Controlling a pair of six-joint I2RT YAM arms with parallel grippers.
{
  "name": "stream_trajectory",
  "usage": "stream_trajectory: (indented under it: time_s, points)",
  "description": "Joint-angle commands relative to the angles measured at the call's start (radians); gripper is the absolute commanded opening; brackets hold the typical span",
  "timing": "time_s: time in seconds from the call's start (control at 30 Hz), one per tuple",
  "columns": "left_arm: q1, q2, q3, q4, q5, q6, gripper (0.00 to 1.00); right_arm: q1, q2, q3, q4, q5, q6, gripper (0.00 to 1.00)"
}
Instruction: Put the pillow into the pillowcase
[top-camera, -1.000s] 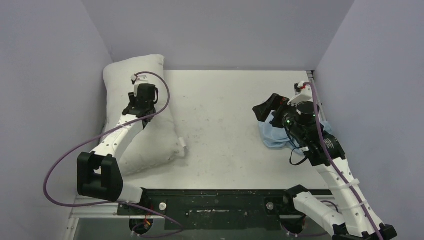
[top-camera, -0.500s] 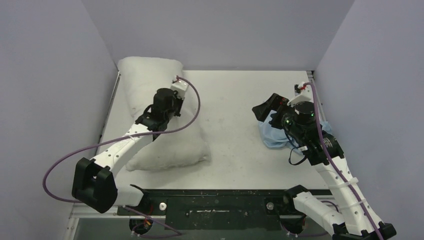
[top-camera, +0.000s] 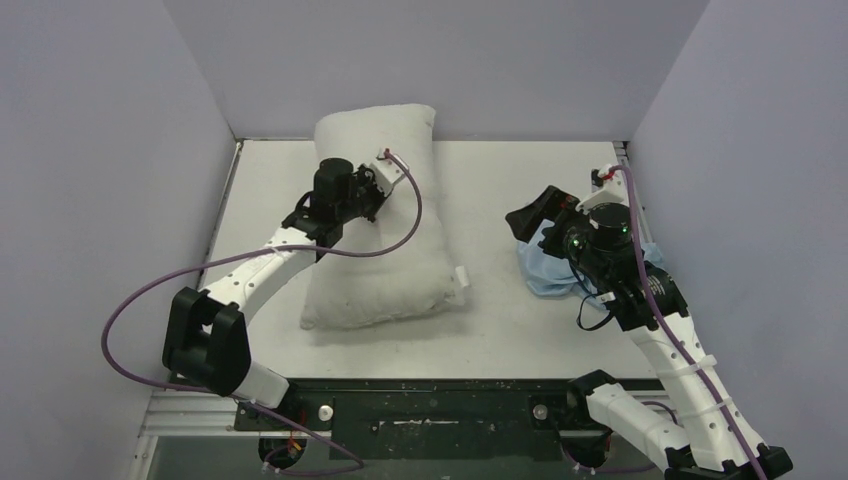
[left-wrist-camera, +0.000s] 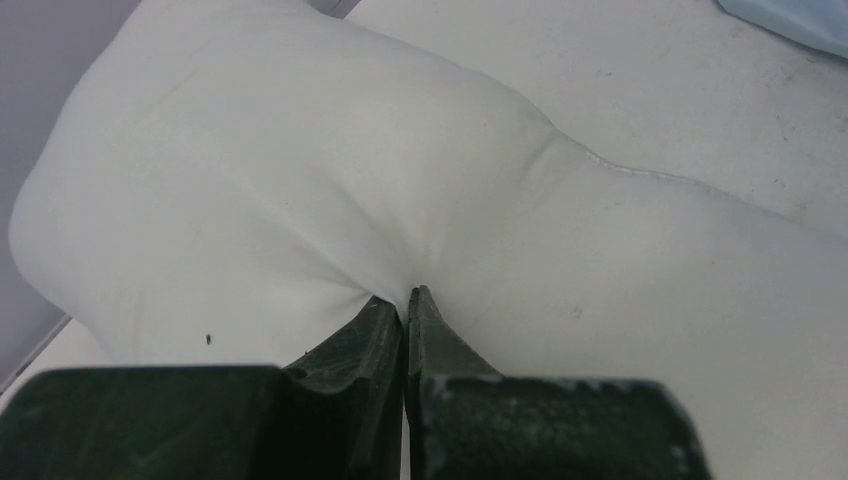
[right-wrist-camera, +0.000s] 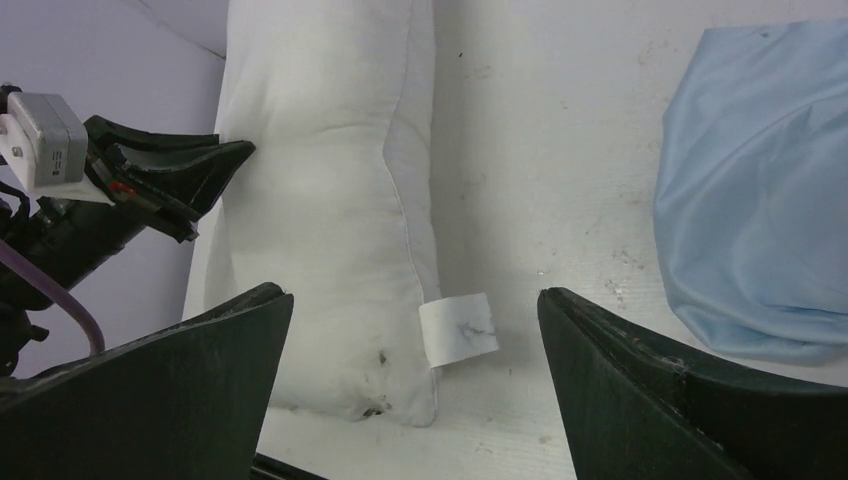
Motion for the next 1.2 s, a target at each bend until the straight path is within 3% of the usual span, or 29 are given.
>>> stream_trajectory:
  time_s: [0.0, 0.2, 0.3, 0.57, 0.7, 0.8, 0.83, 0.87, 0.97, 1.0, 1.17]
  points:
    - [-0.025, -0.011, 0.086, 0.095, 0.186, 0.171, 0.00, 0.001, 0.000, 0.009, 0.017, 0.029, 0.016, 1.00]
    - [-0.030, -0.017, 0.086, 0.035, 0.300, 0.324, 0.00, 0.001, 0.021, 0.015, 0.024, 0.030, 0.015, 1.00]
    - [0.024, -0.007, 0.093, 0.030, 0.300, 0.340, 0.00, 0.000, 0.035, 0.022, 0.018, 0.029, 0.011, 1.00]
    - [0.243, 0.088, 0.088, 0.209, 0.358, 0.337, 0.00, 0.001, 0.072, 0.014, -0.011, 0.058, 0.053, 1.00]
    - [0.252, 0.167, 0.153, 0.239, 0.326, 0.394, 0.00, 0.001, 0.093, 0.011, -0.018, 0.068, 0.081, 1.00]
    - [0.236, 0.190, 0.179, 0.270, 0.314, 0.343, 0.00, 0.000, 0.106, 0.009, -0.030, 0.087, 0.096, 1.00]
    - [0.223, 0.187, 0.172, 0.289, 0.287, 0.308, 0.02, 0.001, 0.109, 0.006, -0.036, 0.113, 0.106, 1.00]
    - [0.203, 0.180, 0.164, 0.301, 0.245, 0.287, 0.12, 0.001, 0.113, 0.004, -0.046, 0.141, 0.120, 1.00]
    - [0.127, 0.133, 0.110, 0.314, 0.082, 0.214, 0.60, 0.001, 0.145, 0.016, -0.151, 0.282, 0.255, 1.00]
    - [0.101, 0.112, 0.092, 0.310, 0.033, 0.195, 0.69, 0.000, 0.158, 0.020, -0.192, 0.318, 0.302, 1.00]
    - [0.001, -0.003, 0.038, 0.252, -0.088, 0.024, 0.81, -0.005, 0.160, -0.059, -0.215, 0.391, 0.444, 1.00]
